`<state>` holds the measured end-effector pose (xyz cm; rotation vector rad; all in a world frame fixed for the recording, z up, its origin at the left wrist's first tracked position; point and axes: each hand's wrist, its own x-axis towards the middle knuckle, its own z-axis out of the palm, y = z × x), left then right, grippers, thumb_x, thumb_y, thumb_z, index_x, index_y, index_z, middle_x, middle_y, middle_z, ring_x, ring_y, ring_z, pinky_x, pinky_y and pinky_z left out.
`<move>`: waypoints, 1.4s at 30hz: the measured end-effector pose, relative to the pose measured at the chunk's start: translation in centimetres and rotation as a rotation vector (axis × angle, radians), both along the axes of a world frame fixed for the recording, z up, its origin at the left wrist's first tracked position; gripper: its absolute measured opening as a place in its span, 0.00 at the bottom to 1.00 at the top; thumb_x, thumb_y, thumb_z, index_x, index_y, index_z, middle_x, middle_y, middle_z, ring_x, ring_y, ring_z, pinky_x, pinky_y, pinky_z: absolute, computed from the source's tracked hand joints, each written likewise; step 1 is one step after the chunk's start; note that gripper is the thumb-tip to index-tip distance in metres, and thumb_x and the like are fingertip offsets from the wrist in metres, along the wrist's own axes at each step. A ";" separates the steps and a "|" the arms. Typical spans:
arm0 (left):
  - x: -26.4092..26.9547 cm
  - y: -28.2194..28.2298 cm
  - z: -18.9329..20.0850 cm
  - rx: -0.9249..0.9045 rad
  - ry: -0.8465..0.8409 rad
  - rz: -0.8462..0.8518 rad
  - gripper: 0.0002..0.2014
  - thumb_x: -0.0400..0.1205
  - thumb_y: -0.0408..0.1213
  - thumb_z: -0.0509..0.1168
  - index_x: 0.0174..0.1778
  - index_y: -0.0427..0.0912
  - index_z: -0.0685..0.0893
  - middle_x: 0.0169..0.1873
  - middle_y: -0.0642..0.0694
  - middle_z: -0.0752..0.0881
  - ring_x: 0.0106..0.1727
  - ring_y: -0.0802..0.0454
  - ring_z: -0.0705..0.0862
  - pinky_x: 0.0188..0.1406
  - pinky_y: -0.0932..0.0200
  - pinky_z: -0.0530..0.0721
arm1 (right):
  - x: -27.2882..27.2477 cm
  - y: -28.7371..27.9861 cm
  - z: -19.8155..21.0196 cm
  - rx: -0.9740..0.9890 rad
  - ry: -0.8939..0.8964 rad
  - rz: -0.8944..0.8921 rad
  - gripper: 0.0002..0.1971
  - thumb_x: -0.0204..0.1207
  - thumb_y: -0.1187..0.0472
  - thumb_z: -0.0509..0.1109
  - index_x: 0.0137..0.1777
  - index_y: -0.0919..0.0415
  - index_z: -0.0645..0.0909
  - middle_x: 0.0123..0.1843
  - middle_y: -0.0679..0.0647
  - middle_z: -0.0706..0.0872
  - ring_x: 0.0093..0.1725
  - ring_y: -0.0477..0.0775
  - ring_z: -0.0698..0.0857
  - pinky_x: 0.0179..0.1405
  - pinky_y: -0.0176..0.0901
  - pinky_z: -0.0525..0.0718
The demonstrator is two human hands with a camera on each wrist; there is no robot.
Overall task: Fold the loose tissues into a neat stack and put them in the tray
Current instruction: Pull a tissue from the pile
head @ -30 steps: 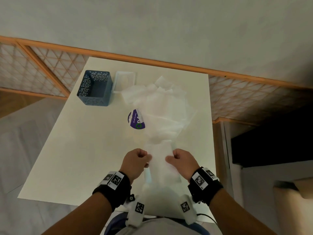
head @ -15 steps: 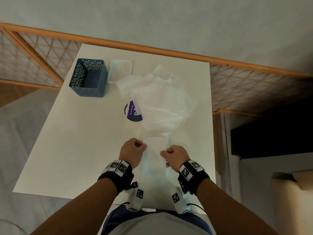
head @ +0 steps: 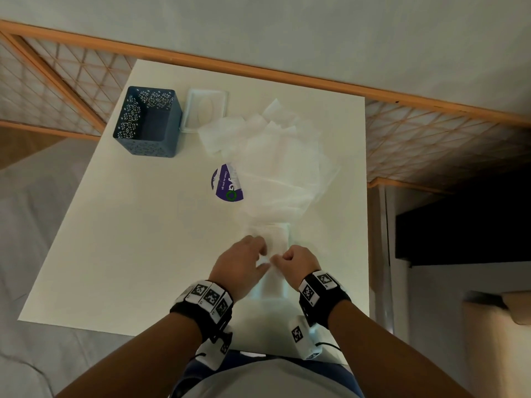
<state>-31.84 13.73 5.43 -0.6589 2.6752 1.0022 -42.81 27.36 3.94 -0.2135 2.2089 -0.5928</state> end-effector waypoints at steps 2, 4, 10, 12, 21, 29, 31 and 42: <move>-0.1 0.0 -0.7 -0.029 -0.069 -0.146 0.20 0.83 0.47 0.72 0.71 0.54 0.79 0.61 0.54 0.79 0.60 0.49 0.82 0.54 0.53 0.83 | -0.3 0.1 0.0 -0.016 -0.010 0.005 0.19 0.78 0.45 0.75 0.34 0.52 0.72 0.31 0.47 0.76 0.29 0.50 0.74 0.31 0.45 0.76; -0.3 -0.1 -1.1 -0.055 -0.113 -0.204 0.23 0.83 0.46 0.71 0.75 0.55 0.77 0.63 0.50 0.77 0.63 0.45 0.80 0.55 0.50 0.83 | -1.0 0.2 0.5 -0.043 -0.005 -0.009 0.20 0.78 0.42 0.76 0.35 0.53 0.72 0.31 0.47 0.77 0.30 0.50 0.75 0.31 0.43 0.74; -1.1 -0.5 -1.8 -0.080 -0.159 -0.236 0.26 0.81 0.42 0.69 0.77 0.53 0.77 0.67 0.48 0.76 0.65 0.43 0.78 0.50 0.52 0.79 | -6.8 -2.1 3.2 -0.040 0.200 0.077 0.18 0.80 0.42 0.74 0.37 0.52 0.76 0.34 0.47 0.81 0.36 0.53 0.80 0.36 0.45 0.74; -1.2 -0.6 -1.6 -0.050 -0.148 -0.236 0.23 0.82 0.42 0.69 0.75 0.52 0.78 0.65 0.48 0.77 0.62 0.43 0.80 0.48 0.53 0.78 | -9.3 -4.0 3.4 -0.040 0.266 0.110 0.16 0.81 0.45 0.73 0.39 0.52 0.76 0.37 0.47 0.83 0.39 0.54 0.82 0.41 0.44 0.76; -2.0 -2.2 1.9 0.156 -0.011 -0.059 0.07 0.88 0.50 0.66 0.60 0.55 0.84 0.52 0.59 0.84 0.41 0.62 0.82 0.48 0.63 0.80 | -16.0 -11.6 -0.4 0.110 0.512 0.495 0.29 0.80 0.52 0.75 0.78 0.59 0.71 0.76 0.60 0.71 0.72 0.63 0.75 0.65 0.57 0.83; -3.0 -2.9 2.9 0.248 0.073 0.034 0.04 0.89 0.49 0.66 0.55 0.57 0.85 0.48 0.63 0.85 0.43 0.58 0.85 0.48 0.62 0.83 | -16.9 -14.0 -3.0 0.192 0.634 0.688 0.25 0.81 0.59 0.71 0.76 0.59 0.69 0.70 0.60 0.79 0.66 0.64 0.83 0.60 0.55 0.82; -3.2 -3.0 2.8 0.258 0.084 0.039 0.04 0.89 0.49 0.65 0.54 0.58 0.85 0.48 0.63 0.85 0.44 0.58 0.86 0.48 0.61 0.84 | -17.1 -14.4 -2.8 0.204 0.639 0.687 0.19 0.85 0.62 0.65 0.74 0.60 0.70 0.68 0.61 0.80 0.62 0.65 0.85 0.53 0.53 0.81; -4.1 -4.5 3.5 0.326 0.124 0.185 0.05 0.88 0.45 0.66 0.50 0.56 0.87 0.46 0.61 0.89 0.41 0.58 0.87 0.46 0.61 0.84 | -18.2 -13.4 -0.4 0.065 0.457 0.411 0.05 0.87 0.58 0.61 0.59 0.56 0.75 0.46 0.54 0.86 0.42 0.59 0.83 0.35 0.44 0.76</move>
